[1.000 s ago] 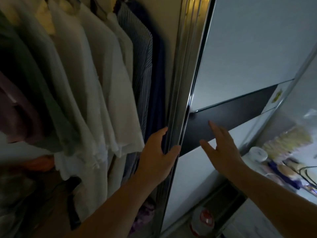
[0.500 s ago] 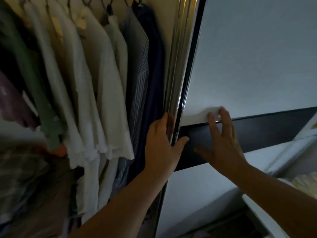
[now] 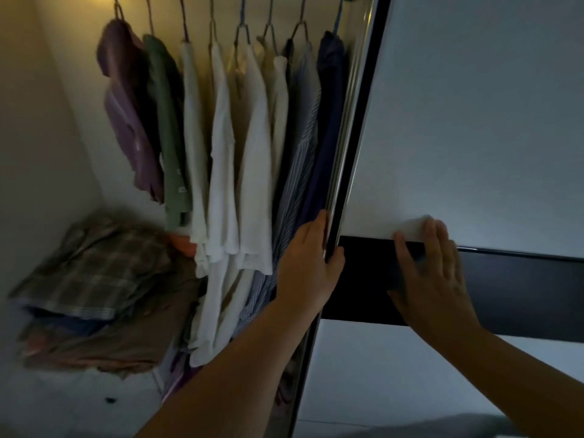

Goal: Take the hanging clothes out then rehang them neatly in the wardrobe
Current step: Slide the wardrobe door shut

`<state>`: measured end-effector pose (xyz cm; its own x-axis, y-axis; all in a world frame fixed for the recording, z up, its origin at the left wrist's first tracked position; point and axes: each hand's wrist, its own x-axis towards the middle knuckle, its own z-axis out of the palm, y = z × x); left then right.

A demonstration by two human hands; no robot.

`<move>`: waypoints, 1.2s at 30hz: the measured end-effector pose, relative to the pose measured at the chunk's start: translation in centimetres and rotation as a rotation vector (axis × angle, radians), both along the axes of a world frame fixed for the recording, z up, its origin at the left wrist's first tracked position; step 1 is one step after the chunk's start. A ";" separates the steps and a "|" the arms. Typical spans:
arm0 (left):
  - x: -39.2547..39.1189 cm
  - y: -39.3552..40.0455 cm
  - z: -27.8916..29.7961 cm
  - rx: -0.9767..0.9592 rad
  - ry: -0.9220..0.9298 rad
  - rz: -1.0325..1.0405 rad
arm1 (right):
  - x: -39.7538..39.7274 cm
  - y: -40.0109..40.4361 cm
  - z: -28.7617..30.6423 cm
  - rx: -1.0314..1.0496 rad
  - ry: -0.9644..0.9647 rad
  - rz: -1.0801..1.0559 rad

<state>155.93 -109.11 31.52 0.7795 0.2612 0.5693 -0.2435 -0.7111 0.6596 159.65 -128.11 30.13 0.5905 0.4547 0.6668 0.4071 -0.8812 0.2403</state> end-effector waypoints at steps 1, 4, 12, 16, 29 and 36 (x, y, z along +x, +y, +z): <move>-0.1 0.1 -0.1 0.013 -0.008 0.017 | 0.3 -0.2 0.0 -0.019 -0.026 0.014; -0.4 0.8 -0.2 0.025 -0.021 0.071 | 0.9 -0.6 0.0 -0.105 -0.057 0.068; -1.7 5.8 -0.6 0.030 -0.031 0.197 | 1.1 3.8 0.4 -0.224 -0.116 0.171; -2.8 9.2 -0.3 0.005 -0.008 0.269 | 0.8 7.7 0.3 -0.247 -0.115 0.219; -8.2 22.1 0.6 0.010 0.122 0.332 | -2.7 22.2 0.4 -0.279 -0.143 0.272; -11.0 27.7 0.1 0.109 0.166 0.270 | -4.5 29.6 0.9 -0.302 -0.155 0.290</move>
<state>144.89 -81.41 31.59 0.7750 0.4152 0.4764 0.0676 -0.8040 0.5908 155.13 -98.54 31.02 0.3131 0.7748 0.5492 0.5663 -0.6166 0.5469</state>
